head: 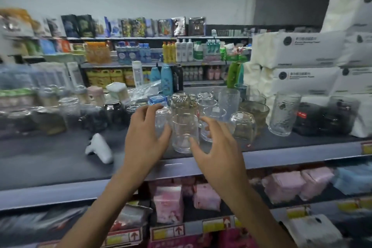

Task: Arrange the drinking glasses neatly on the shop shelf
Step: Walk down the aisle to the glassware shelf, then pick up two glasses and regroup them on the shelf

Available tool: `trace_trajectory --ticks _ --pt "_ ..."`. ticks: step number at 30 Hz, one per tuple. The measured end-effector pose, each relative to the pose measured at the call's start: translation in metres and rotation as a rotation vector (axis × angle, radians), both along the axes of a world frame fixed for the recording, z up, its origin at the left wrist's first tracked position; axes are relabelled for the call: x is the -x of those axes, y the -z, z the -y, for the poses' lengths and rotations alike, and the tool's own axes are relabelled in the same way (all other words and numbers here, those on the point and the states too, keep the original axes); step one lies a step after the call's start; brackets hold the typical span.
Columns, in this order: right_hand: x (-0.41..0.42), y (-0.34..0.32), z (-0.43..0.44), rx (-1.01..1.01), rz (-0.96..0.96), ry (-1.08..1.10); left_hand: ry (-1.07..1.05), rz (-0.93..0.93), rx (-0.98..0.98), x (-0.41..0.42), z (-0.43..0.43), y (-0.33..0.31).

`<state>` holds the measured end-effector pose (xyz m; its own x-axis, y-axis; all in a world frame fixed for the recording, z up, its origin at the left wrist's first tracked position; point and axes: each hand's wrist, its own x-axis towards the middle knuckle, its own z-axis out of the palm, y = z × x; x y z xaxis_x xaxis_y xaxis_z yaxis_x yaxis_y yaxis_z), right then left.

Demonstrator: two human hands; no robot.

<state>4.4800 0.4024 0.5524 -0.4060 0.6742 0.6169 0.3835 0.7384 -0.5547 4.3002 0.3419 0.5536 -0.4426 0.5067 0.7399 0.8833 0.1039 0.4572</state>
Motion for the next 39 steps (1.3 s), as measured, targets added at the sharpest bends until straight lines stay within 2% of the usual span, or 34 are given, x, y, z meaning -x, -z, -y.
trace_trajectory --ticks 3,9,18,23,27,30,34,39 --pt "0.027 0.001 0.001 -0.024 0.099 0.024 -0.026 0.110 0.127 0.028 -0.015 -0.002" --pt "0.052 0.008 0.003 0.087 0.261 0.141 0.121 0.291 0.295 0.056 -0.035 0.008" --pt "0.066 0.015 -0.005 0.198 0.208 0.297 0.133 0.432 0.267 0.062 -0.041 0.016" --pt "0.063 0.020 -0.007 0.207 0.056 0.291 0.124 0.504 0.219 0.063 -0.042 0.015" --pt "0.059 0.025 -0.001 0.162 -0.170 0.180 0.139 0.521 0.139 0.059 -0.023 0.010" --pt "0.062 0.019 0.007 0.205 -0.283 0.025 0.125 0.536 0.062 0.058 0.002 0.004" --pt "0.070 0.005 0.025 0.402 -0.446 -0.252 0.137 0.566 -0.006 0.065 0.057 0.000" --pt "0.083 -0.001 0.052 0.651 -0.549 -0.538 0.028 0.582 -0.018 0.079 0.136 0.011"
